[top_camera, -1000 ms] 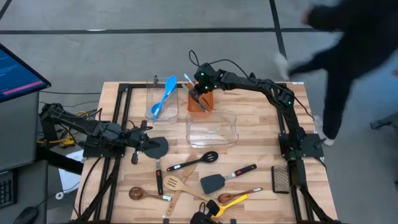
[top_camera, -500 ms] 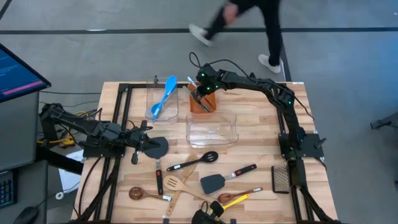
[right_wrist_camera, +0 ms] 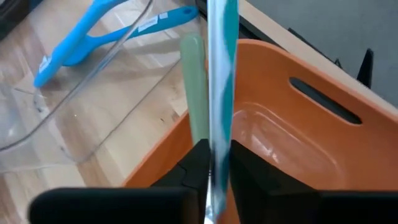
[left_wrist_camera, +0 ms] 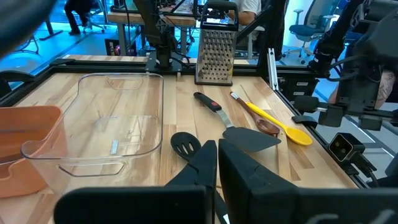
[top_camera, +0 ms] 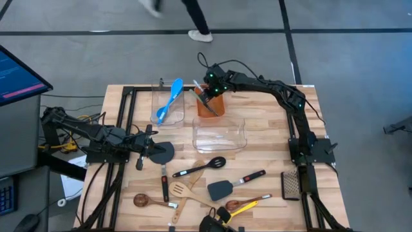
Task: Pick & Place Kitchen Items
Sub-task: Put the white table knife into the orange bin, then put the black slotted spatula into the top transparent bin
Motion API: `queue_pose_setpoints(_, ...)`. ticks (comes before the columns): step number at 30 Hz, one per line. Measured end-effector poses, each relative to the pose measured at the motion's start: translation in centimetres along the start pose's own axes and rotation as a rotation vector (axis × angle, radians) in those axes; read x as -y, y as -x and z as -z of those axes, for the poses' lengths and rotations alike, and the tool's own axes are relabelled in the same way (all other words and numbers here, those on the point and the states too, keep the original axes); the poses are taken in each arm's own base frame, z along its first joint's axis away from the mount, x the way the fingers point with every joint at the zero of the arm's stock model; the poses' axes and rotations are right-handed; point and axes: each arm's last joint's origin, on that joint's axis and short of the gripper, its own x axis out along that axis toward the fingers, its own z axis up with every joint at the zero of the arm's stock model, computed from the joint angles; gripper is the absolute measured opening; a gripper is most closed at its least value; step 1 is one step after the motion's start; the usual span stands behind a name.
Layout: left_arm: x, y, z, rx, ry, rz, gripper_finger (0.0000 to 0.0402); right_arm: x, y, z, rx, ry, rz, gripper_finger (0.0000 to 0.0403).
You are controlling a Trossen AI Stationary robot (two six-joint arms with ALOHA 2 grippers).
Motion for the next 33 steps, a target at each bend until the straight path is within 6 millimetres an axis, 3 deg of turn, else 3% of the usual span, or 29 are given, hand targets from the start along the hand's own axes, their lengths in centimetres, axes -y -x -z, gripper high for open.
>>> queue_pose_setpoints(9,0.0,0.0,0.0,-0.001,0.0,0.0,0.0002,-0.3,0.0,-0.1,0.012,0.061,-0.009,0.0074)
queue_pose_setpoints(12,0.0,0.0,0.0,-0.001,0.002,0.0,0.0002,-0.6,1.2,-0.6,0.035,0.068,-0.014,0.0073)
queue_pose_setpoints(18,0.0,0.0,0.0,-0.001,0.004,0.0,0.0002,-1.9,6.0,-2.0,0.116,0.132,-0.032,0.0053)
queue_pose_setpoints(23,0.0,0.0,0.0,0.002,0.004,0.0,0.0002,-3.9,11.5,-2.6,0.181,0.189,-0.059,0.0009)
queue_pose_setpoints(29,0.0,0.0,-0.1,0.008,0.006,0.001,0.0002,-6.9,16.2,-1.5,0.186,0.301,-0.099,0.0001)
queue_pose_setpoints(33,0.0,0.0,-0.1,0.01,0.01,0.001,0.0002,-8.9,18.1,-0.1,0.152,0.421,-0.127,0.0001)
